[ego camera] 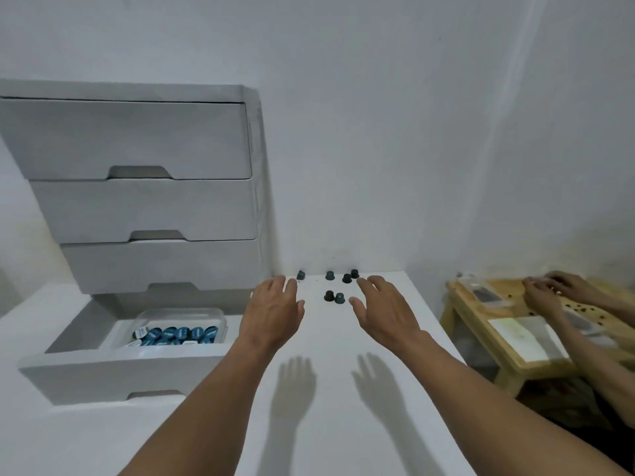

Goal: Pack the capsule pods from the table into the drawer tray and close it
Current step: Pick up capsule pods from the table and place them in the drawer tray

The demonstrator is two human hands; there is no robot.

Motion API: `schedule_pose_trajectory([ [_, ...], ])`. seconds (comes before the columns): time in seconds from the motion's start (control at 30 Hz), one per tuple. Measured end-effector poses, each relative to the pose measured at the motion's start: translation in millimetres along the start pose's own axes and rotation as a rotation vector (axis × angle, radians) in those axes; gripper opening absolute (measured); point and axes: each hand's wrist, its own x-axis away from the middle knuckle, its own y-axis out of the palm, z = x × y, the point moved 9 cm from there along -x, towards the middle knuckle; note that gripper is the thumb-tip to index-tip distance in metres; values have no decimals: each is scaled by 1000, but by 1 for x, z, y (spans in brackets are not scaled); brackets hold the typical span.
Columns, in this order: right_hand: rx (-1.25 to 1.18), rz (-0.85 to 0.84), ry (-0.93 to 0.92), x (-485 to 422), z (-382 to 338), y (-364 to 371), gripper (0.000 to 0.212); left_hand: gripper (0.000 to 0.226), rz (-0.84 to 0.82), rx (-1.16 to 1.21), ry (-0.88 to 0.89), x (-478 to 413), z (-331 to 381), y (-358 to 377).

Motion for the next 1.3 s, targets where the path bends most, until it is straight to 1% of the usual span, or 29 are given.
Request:
schedule_pose_trajectory([
  [0.1,-11,-23,-22,-14,32,1,45,30,-6,40,-59,-16,25,11],
  [0.27,8,-83,-72,-37,74,9,46,29,-33,37,-101,-33,56,29],
  [0.4,-3,-121,-102,-57,91,23,45,27,-81,65,-153,-46,56,49],
  [0.67,-62,-177,-117,-108,105,72,32,25,-178,58,-180,-80,40,104],
  [0.8,-56,-224,-89,-143,120,106,35,25,-225,130,-173,-111,29,153],
  [0.93,-50,-279,-58,-182,134,145,39,31,-275,210,-203,-143,16,206],
  [1.23,-100,-415,26,-242,152,245,33,38,-433,313,-180,-187,-3,327],
  [1.3,-89,-478,20,-250,153,266,35,37,-472,340,-182,-193,-3,352],
])
